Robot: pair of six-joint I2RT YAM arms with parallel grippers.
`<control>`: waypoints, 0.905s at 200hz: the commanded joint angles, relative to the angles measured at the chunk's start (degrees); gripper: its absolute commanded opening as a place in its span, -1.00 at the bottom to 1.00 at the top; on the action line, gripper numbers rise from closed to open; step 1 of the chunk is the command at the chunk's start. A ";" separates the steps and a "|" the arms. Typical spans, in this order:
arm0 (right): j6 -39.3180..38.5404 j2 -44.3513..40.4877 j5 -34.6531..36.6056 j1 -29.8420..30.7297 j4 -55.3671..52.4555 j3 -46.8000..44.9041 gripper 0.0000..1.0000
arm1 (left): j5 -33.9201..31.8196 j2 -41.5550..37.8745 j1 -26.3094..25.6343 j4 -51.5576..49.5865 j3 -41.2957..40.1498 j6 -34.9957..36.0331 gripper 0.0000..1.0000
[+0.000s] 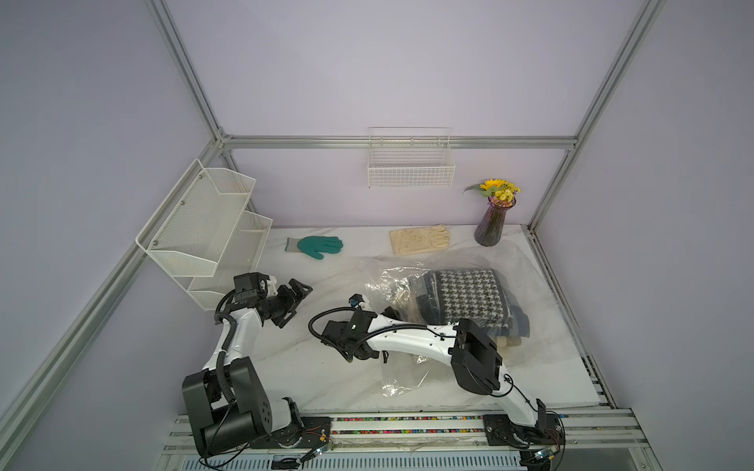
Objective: Take the scarf out of the vacuum bag
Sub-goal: Open the vacuum bag at the center of the board.
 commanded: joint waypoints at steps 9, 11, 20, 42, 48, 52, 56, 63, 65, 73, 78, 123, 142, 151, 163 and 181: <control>-0.66 -0.73 0.01 -0.09 0.53 1.42 0.73 | 1.49 -0.48 0.77 1.46 -0.09 -0.50 1.00; -0.59 -0.76 0.15 -0.14 0.55 1.42 0.73 | 1.49 -0.43 0.75 1.53 -0.09 -0.50 1.00; -0.45 -0.57 0.14 -0.58 0.60 1.33 0.73 | 1.57 -0.43 0.75 1.62 -0.08 -0.51 1.00; 0.22 -0.44 0.34 -1.56 0.55 1.07 0.70 | 1.66 -0.37 0.84 1.62 -0.09 -0.50 1.00; 0.14 -0.36 0.54 -1.82 0.58 1.00 0.69 | 1.67 -0.40 0.87 1.66 -0.13 -0.53 1.00; 0.07 -0.32 0.68 -1.92 0.53 1.07 0.68 | 1.67 -0.36 0.84 1.62 -0.16 -0.52 1.00; -0.12 -0.15 0.76 -2.04 0.45 1.06 0.67 | 1.72 -0.37 0.85 1.66 -0.12 -0.53 1.00; -0.28 -0.01 0.76 -2.28 0.43 0.96 0.65 | 1.71 -0.36 0.86 1.70 -0.15 -0.55 1.00; -0.37 0.06 0.80 -2.36 0.46 0.87 0.65 | 1.74 -0.42 0.86 1.70 -0.13 -0.55 1.00; -0.55 0.20 0.54 -2.56 0.46 0.79 0.63 | 1.74 -0.44 0.81 1.64 -0.06 -0.57 1.00; -0.72 0.34 0.33 -2.71 0.47 0.72 0.63 | 1.76 -0.42 0.87 1.65 -0.09 -0.61 1.00; -1.19 0.37 -0.99 -2.78 0.51 -0.68 0.47 | 1.89 -0.44 1.12 1.72 -0.17 -0.59 1.00; -1.15 0.02 -1.88 -2.84 0.31 -1.79 0.44 | 1.93 -0.36 1.08 1.78 -0.15 -0.61 1.00; -0.87 -0.44 -2.39 -2.68 0.28 -2.57 0.44 | 1.93 -0.43 1.15 1.72 -0.12 -0.61 1.00; -0.67 -1.11 -2.91 -2.62 0.70 -3.87 0.45 | 1.93 -0.42 1.22 1.75 -0.17 -0.61 1.00; -0.05 -1.75 -3.11 -2.50 0.61 -5.27 0.45 | 1.93 -0.38 1.21 1.81 -0.15 -0.63 1.00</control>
